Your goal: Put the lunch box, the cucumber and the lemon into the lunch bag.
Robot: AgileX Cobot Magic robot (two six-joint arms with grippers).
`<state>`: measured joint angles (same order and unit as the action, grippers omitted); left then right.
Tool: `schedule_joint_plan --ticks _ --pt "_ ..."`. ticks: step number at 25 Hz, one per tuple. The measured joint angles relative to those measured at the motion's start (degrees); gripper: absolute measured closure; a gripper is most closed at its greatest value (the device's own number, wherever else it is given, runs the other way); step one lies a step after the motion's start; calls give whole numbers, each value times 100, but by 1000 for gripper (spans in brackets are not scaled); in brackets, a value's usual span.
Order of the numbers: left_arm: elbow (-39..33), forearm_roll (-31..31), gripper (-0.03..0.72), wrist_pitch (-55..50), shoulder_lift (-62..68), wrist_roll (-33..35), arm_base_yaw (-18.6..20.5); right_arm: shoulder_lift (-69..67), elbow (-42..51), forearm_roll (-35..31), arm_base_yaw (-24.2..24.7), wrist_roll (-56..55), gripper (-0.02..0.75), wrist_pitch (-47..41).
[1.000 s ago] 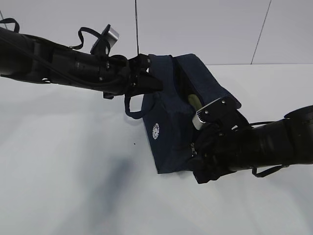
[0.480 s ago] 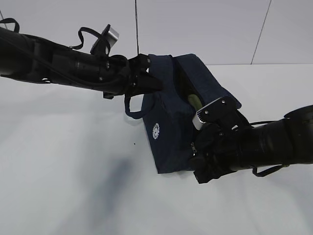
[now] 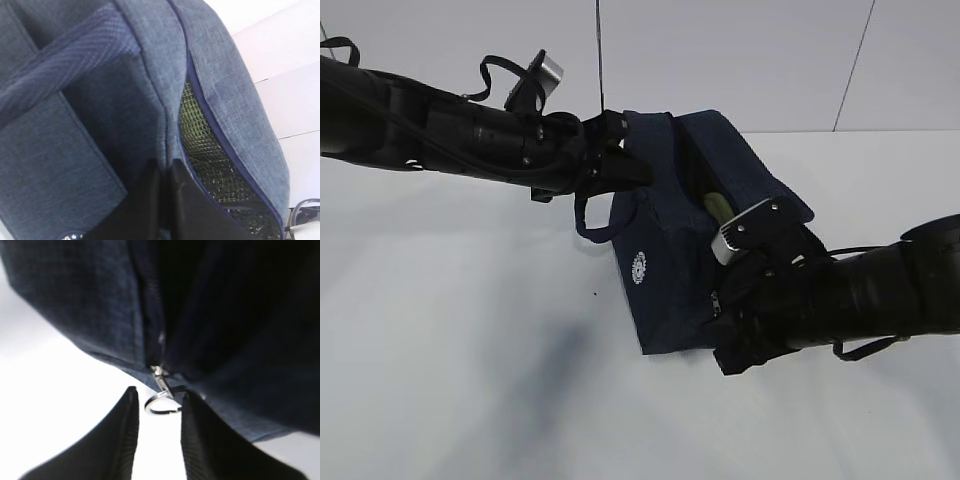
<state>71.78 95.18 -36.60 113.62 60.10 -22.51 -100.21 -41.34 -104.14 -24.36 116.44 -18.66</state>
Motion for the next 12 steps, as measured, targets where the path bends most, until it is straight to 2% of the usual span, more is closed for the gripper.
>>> schedule_joint_plan --ticks 12 --pt "0 0 694 0 0 0 0 -9 -13 0 0 12 518 0"
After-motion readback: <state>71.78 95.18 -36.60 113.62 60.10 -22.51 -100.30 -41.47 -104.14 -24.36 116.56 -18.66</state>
